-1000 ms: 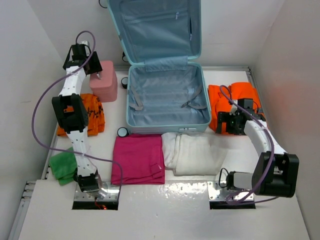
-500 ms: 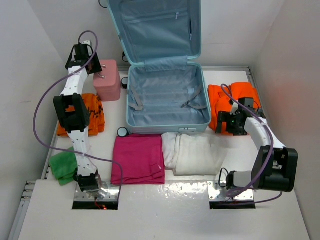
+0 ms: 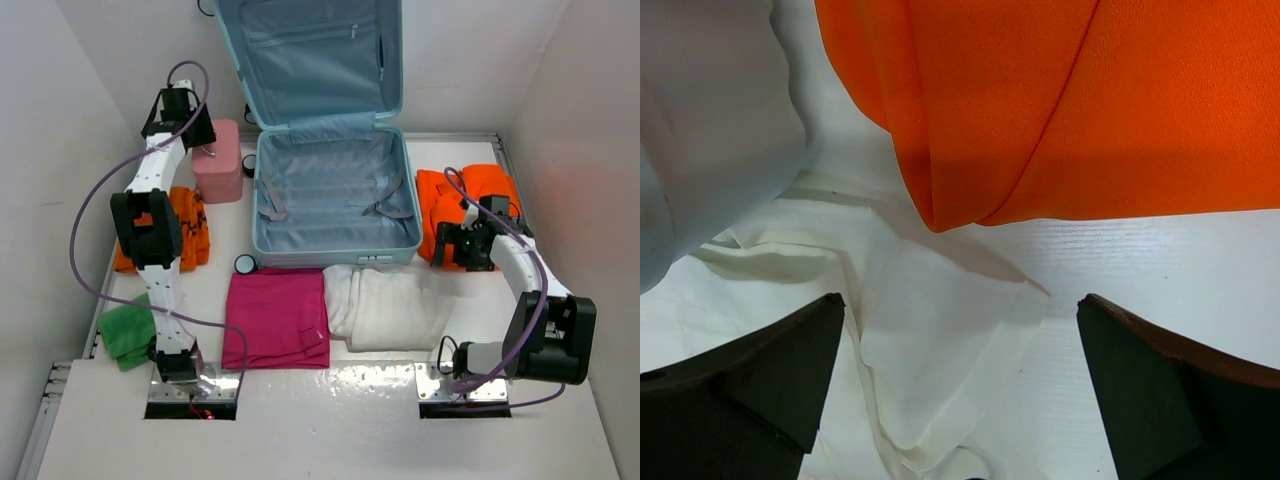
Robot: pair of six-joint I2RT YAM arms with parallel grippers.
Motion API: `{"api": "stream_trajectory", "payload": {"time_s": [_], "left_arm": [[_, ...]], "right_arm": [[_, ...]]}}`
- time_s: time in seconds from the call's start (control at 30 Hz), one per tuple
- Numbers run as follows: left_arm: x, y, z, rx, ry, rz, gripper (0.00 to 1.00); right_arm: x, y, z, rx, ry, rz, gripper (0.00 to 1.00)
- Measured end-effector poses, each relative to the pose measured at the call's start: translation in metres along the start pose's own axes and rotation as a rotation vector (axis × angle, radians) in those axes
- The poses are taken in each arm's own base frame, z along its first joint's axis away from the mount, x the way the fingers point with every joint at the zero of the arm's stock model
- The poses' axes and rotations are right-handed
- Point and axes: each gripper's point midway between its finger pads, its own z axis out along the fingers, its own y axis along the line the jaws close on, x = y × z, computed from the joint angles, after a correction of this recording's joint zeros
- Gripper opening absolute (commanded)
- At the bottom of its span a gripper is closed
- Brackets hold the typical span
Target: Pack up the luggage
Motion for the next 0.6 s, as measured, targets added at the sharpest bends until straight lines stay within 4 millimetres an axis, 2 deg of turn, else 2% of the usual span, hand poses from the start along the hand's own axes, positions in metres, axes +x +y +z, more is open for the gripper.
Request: {"api": "stream_trajectory", "payload": {"time_s": [0.2, 0.37, 0.5, 0.6], "left_arm": [[0.0, -0.017, -0.008, -0.02, -0.014, 0.036, 0.68], [-0.001, -0.017, -0.009, -0.039, -0.02, 0.043, 0.67], [-0.001, -0.017, -0.009, -0.039, -0.02, 0.038, 0.56], [-0.001, -0.018, -0.009, -0.03, -0.018, 0.034, 0.43]], "right_arm": [[0.0, 0.0, 0.0, -0.01, -0.002, 0.007, 0.99], [0.0, -0.001, 0.0, -0.011, -0.003, 0.012, 0.99], [-0.001, -0.002, -0.001, -0.011, -0.003, 0.017, 0.99], [-0.001, -0.002, -0.001, -0.015, -0.004, 0.02, 0.99]]}}
